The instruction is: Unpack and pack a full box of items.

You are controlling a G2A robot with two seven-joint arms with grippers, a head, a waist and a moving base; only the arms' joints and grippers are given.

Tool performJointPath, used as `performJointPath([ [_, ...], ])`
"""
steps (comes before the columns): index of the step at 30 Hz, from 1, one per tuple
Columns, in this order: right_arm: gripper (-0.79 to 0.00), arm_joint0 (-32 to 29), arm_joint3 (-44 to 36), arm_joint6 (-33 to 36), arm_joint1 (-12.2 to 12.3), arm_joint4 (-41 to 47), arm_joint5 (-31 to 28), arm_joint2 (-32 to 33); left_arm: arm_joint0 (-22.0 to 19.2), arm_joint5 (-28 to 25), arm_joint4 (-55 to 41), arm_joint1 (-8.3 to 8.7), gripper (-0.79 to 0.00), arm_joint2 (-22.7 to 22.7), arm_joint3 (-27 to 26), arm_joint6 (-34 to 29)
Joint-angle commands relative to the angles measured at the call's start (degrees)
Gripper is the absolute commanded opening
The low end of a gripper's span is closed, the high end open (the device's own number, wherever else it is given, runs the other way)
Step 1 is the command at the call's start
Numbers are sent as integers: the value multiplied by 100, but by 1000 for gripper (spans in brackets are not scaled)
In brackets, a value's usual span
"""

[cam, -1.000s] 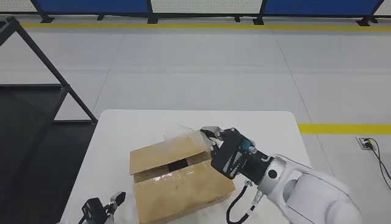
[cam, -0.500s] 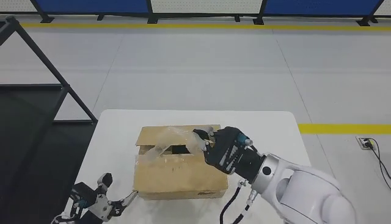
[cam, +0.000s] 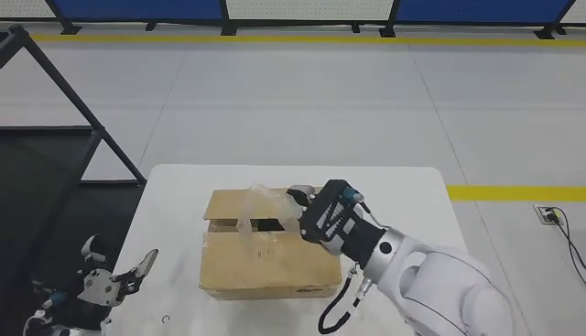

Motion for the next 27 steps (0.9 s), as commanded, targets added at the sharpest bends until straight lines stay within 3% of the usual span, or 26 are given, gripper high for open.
performJointPath([
  [1,-785,139,105,62,-28,57,256,-168,-187,228,-101,-18,0,40,24,-95],
  [6,-785,414,322,163,-104,113,783,-565,-763,544,-271,-48,0,226,106,-534],
  [14,-785,812,604,237,-283,-751,2092,-1412,-1555,167,-313,-43,0,537,572,-1244],
  [17,-785,875,645,292,-307,-922,2217,-1520,-1674,88,-438,-45,0,595,752,-1550],
  [27,-785,759,682,118,-312,-844,2251,-1495,-1658,118,-447,-50,0,601,741,-1555],
])
